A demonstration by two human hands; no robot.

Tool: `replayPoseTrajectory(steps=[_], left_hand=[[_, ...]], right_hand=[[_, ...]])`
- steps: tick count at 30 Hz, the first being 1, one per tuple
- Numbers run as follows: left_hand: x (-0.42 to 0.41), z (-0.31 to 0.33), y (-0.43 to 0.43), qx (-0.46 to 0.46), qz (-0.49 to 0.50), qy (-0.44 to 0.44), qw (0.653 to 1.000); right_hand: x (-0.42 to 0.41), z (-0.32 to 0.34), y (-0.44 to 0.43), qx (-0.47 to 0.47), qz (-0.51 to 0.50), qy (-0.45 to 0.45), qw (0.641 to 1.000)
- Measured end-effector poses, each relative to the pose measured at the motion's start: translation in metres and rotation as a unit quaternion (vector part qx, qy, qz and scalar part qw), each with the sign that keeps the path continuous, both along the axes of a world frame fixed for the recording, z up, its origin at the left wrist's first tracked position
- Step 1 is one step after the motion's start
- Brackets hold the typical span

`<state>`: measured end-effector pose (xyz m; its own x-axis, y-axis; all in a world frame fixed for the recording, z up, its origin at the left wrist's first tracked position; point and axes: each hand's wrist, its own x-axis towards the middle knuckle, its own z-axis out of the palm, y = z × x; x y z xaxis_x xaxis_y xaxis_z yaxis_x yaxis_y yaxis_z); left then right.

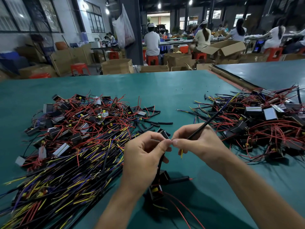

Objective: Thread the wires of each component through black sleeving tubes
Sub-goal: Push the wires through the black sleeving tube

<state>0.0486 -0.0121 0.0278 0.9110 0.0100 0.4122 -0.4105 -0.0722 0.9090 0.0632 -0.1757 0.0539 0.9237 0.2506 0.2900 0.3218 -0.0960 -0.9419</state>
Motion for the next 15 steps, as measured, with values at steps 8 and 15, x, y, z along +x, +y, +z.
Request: replayPoseTrajectory(steps=[8, 15], left_hand=[[-0.0014, -0.0062, -0.0017, 0.094, 0.058, -0.115, 0.987], [-0.0012, -0.0015, -0.0003, 0.051, -0.033, -0.006, 0.998]], right_hand=[[0.0006, -0.0005, 0.0021, 0.018, -0.009, 0.012, 1.0], [-0.0005, -0.0006, -0.0011, 0.011, 0.004, 0.004, 1.0]])
